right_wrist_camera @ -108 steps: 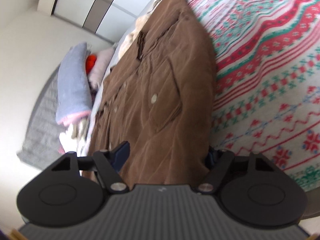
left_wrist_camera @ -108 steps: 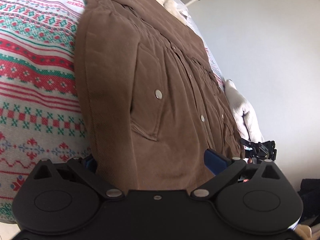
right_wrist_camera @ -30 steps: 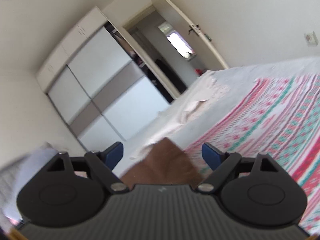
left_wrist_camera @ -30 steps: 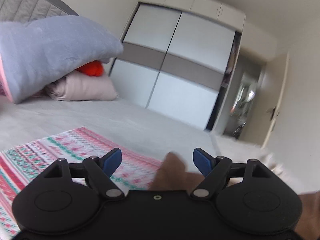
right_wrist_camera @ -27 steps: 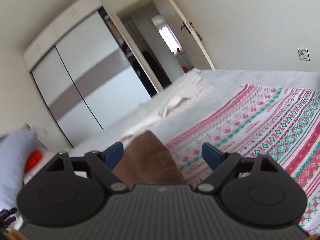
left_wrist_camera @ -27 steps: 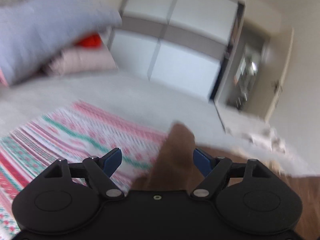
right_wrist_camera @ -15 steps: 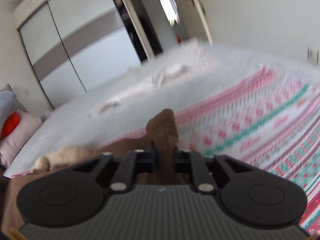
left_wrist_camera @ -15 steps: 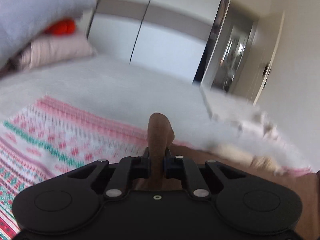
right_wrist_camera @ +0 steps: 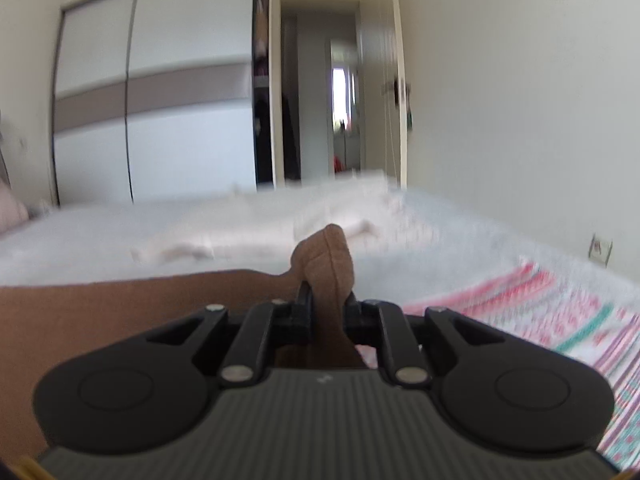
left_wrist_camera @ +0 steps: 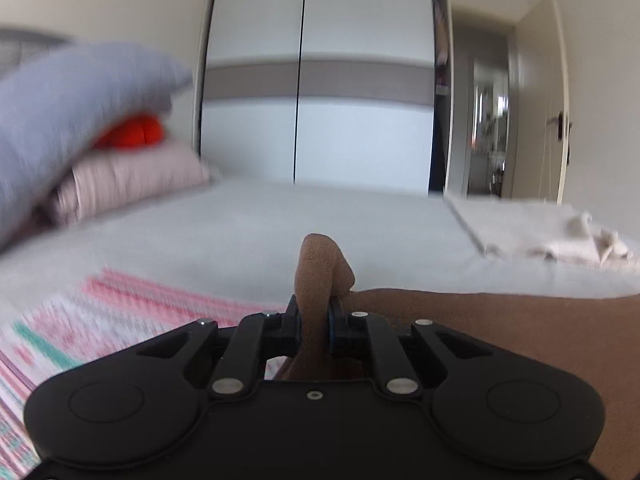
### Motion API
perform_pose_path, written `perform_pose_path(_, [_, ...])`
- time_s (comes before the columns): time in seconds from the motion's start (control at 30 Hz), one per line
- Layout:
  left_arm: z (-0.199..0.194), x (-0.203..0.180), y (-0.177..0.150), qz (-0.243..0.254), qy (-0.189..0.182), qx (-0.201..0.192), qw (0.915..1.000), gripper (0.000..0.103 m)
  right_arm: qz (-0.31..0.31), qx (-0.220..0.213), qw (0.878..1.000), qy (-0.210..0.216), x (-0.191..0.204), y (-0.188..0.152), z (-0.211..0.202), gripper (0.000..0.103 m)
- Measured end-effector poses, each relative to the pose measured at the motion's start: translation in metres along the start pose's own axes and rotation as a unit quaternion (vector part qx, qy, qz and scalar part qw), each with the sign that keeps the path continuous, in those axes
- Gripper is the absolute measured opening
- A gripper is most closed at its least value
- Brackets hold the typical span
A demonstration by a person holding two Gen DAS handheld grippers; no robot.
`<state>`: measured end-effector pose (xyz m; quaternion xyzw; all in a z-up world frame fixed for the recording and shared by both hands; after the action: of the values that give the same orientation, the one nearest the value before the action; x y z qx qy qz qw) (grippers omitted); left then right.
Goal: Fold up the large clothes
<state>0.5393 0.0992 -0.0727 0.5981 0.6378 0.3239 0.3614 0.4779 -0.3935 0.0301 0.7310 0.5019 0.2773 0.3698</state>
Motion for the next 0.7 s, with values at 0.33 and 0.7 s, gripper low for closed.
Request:
perform_pose_path(0.33, [0.009, 0.061, -0.001, -0.157, 0.054, 0.069, 0.9838, 0.02, 0.212, 0.093, 0.972, 0.042, -0.078, -0.016, 0.014, 0.027])
perform_pose_path(0.7, [-0.061, -0.096, 0.001, 0.021, -0.068, 0.052, 0.9961, 0.066, -0.026, 0.062, 0.992, 0.109, 0.078, -0.007, -0.063, 0.059])
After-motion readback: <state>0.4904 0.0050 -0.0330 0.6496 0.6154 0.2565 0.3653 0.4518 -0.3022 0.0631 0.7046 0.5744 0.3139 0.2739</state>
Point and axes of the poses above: each gripper's, at about its wrist camera, not at the fingertips, and z roughly the way its jaws point, x to its left, y to its top, the point moved 8 cm from there along z, roughly the way its jaws point, and after that the axes turned 13 degrees about x, right-handed, at the moved point
